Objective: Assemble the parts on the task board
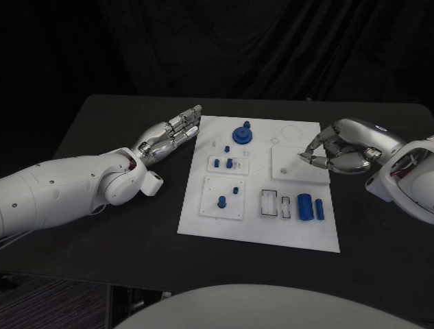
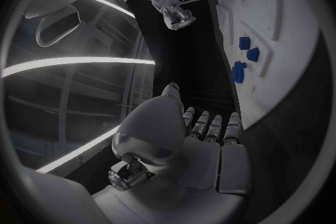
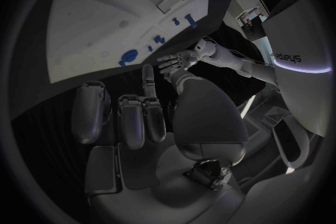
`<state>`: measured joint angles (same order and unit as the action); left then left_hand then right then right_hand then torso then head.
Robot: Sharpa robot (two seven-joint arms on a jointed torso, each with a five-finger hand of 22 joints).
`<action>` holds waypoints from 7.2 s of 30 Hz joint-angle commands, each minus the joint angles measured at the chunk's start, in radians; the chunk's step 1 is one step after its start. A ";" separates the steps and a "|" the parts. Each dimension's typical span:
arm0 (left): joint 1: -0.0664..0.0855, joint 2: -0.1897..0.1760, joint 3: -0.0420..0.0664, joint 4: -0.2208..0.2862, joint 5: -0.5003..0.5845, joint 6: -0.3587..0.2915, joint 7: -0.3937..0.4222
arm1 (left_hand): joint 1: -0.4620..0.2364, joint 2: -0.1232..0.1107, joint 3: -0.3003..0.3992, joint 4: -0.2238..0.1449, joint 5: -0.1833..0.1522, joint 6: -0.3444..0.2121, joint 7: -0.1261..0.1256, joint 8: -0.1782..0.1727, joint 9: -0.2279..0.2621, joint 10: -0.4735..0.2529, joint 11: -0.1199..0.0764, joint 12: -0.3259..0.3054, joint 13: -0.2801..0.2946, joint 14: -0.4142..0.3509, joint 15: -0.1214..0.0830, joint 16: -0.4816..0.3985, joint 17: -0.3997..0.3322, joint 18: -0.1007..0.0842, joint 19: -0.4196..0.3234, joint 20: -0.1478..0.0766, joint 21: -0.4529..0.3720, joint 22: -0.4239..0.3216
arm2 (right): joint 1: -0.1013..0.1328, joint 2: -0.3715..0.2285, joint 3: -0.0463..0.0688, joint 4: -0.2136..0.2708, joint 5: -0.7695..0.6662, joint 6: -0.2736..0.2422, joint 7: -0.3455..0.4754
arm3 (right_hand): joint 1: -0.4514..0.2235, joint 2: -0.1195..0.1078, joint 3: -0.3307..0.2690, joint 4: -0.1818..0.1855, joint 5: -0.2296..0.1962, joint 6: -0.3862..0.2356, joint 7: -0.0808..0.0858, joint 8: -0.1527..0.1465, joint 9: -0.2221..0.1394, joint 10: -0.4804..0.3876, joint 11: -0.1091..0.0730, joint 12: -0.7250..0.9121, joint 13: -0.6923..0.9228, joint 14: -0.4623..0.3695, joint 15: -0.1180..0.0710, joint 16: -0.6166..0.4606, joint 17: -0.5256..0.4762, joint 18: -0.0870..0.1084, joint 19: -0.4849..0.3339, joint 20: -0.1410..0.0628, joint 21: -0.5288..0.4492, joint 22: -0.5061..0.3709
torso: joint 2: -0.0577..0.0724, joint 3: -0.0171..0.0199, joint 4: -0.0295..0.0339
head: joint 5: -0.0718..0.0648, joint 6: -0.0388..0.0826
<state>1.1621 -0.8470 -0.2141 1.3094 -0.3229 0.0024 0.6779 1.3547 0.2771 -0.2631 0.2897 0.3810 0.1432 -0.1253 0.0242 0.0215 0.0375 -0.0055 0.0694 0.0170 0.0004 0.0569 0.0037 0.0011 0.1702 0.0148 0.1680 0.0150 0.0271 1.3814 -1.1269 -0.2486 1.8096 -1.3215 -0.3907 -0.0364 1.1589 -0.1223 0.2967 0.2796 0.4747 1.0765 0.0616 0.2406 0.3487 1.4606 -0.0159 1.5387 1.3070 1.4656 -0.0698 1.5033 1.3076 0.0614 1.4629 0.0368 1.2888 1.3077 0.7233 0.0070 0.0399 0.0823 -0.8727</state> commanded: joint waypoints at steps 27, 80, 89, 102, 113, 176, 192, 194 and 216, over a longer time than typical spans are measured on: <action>-0.009 -0.004 0.001 -0.003 0.000 0.009 0.054 | 0.018 0.004 0.007 0.001 0.024 0.006 0.035 -0.002 0.001 0.001 0.032 -0.004 0.000 0.000 0.023 -0.004 -0.001 0.005 0.004 0.014 0.000 0.001 | -0.017 -0.031 0.000 0.097 -0.181 0.349 -0.531 | -0.286 0.023 -0.096 0.015 -0.418 0.057 -0.054 0.137 0.293 0.110 -0.039 0.032 0.264 0.105 -0.057 0.067 0.263 -0.054 0.095 -0.052 0.256 0.254 | 0.000 0.0006 -0.0014 | -0.056 0.000; -0.028 -0.010 0.001 0.003 0.000 0.025 0.039 | 0.063 -0.001 0.028 -0.007 0.059 0.049 0.091 0.005 0.006 0.017 0.080 0.019 0.005 0.000 0.049 -0.004 -0.001 -0.006 0.018 0.028 0.010 0.013 | -0.110 -0.035 0.000 0.181 -0.324 0.232 -0.541 | -0.182 0.023 -0.191 0.010 -0.307 0.007 -0.054 0.121 0.541 0.110 -0.039 0.032 0.264 0.099 -0.057 0.055 0.230 -0.054 0.093 -0.049 0.257 0.253 | 0.000 0.0006 -0.0007 | -0.086 0.000; -0.029 -0.007 0.001 0.002 0.000 0.034 0.030 | 0.090 -0.005 0.043 -0.012 0.082 0.119 0.176 0.025 0.014 0.024 0.070 0.033 0.007 0.000 0.043 -0.004 -0.001 -0.006 0.018 0.026 0.011 0.011 | -0.117 -0.020 0.000 0.164 -0.325 0.236 -0.545 | -0.174 0.030 -0.188 0.009 -0.301 0.008 -0.054 0.118 0.544 0.110 -0.039 0.032 0.264 0.099 -0.057 0.055 0.230 -0.054 0.094 -0.049 0.258 0.254 | -0.001 0.0006 0.0001 | -0.085 0.000; -0.031 -0.008 0.001 0.002 0.000 0.035 0.027 | 0.094 -0.007 0.046 -0.011 0.086 0.089 0.139 0.016 0.010 0.025 0.094 0.037 0.007 0.000 0.047 -0.004 -0.001 -0.006 0.018 0.028 0.011 0.010 | -0.136 0.000 0.000 0.144 -0.325 0.252 -0.550 | -0.179 0.035 -0.190 0.012 -0.302 0.007 -0.052 0.113 0.543 0.110 -0.038 0.032 0.264 0.098 -0.057 0.053 0.226 -0.053 0.092 -0.049 0.254 0.252 | 0.001 -0.0005 0.0002 | -0.075 0.000; -0.032 -0.007 0.001 0.003 0.000 0.034 0.029 | 0.094 -0.008 0.047 -0.010 0.087 0.066 0.113 0.011 0.007 0.025 0.104 0.037 0.007 0.000 0.048 -0.004 -0.001 -0.006 0.018 0.029 0.011 0.010 | -0.142 0.020 0.000 0.127 -0.325 0.260 -0.553 | -0.187 0.038 -0.193 0.013 -0.302 0.008 -0.051 0.109 0.542 0.110 -0.037 0.032 0.264 0.097 -0.056 0.052 0.223 -0.052 0.090 -0.048 0.252 0.251 | 0.001 -0.0002 0.0013 | -0.074 0.000; -0.043 -0.004 0.001 -0.005 0.000 0.043 0.019 | 0.090 -0.006 0.049 -0.005 0.086 0.105 0.169 0.022 0.013 0.030 0.102 0.045 0.008 0.000 0.047 -0.004 -0.001 -0.006 0.018 0.029 0.011 0.009 | -0.139 0.010 0.002 0.159 0.122 -0.029 -0.400 | -0.059 0.098 -0.177 -0.098 -0.304 0.037 -0.046 0.031 0.508 0.110 -0.032 0.032 0.264 0.097 -0.050 0.052 0.223 -0.052 0.089 -0.041 0.248 0.250 | -0.001 -0.0003 -0.0004 | -0.056 0.000; -0.043 -0.003 0.001 -0.002 0.000 0.036 0.020 | 0.090 -0.006 0.049 -0.005 0.086 0.107 0.170 0.023 0.013 0.031 0.103 0.046 0.008 0.000 0.047 -0.004 -0.001 -0.005 0.019 0.030 0.012 0.009 | -0.135 0.065 0.002 0.125 0.402 0.013 -0.415 | -0.056 0.113 -0.174 -0.111 -0.304 0.020 -0.044 0.024 0.510 0.110 -0.032 0.032 0.264 0.096 -0.049 0.050 0.217 -0.045 0.076 -0.042 0.225 0.241 | 0.000 -0.0016 0.0011 | -0.057 0.000; -0.043 -0.004 0.001 -0.001 0.000 0.036 0.019 | 0.090 -0.006 0.049 -0.005 0.086 0.107 0.170 0.023 0.013 0.031 0.103 0.046 0.008 0.000 0.047 -0.004 -0.001 -0.005 0.019 0.030 0.012 0.009 | -0.135 0.070 0.002 0.121 0.409 0.024 -0.421 | -0.057 0.113 -0.174 -0.111 -0.304 0.019 -0.043 0.024 0.510 0.110 -0.031 0.032 0.264 0.096 -0.049 0.050 0.217 -0.045 0.075 -0.041 0.224 0.241 | 0.000 -0.0013 0.0013 | -0.055 0.000; -0.043 0.002 0.001 -0.005 0.000 0.036 0.022 | 0.090 -0.006 0.050 -0.006 0.088 0.093 0.141 0.020 0.011 0.022 0.103 0.038 0.006 0.000 0.061 -0.004 -0.001 -0.009 0.024 0.039 0.016 0.012 | -0.135 0.113 0.001 0.097 0.395 0.105 -0.459 | -0.110 0.129 -0.207 -0.092 -0.305 -0.057 -0.023 0.023 0.512 0.110 -0.016 0.032 0.264 0.089 -0.021 0.038 0.190 -0.018 0.020 -0.017 0.123 0.203 | 0.000 -0.0014 -0.0005 | -0.048 0.000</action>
<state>1.1212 -0.8471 -0.2139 1.3043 -0.3228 0.0343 0.6781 1.4407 0.2676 -0.2201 0.2827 0.4634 0.2395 0.0214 0.0425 0.0334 0.0625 0.0947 0.1120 0.0238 -0.0032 0.1110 0.0037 0.0017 0.1703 0.0402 0.2006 0.0268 0.0383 1.2453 -1.0145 -0.2478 1.9078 -0.9174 -0.3097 -0.4707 1.0568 0.0072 0.0872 0.1941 0.1647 1.0256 0.0401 0.2612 0.8625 1.4646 -0.0353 1.5682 1.3074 1.4653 -0.0981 1.5447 1.3074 0.0321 1.4652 0.0127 1.4161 1.3080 0.7239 0.0050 0.0401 0.0332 -0.8727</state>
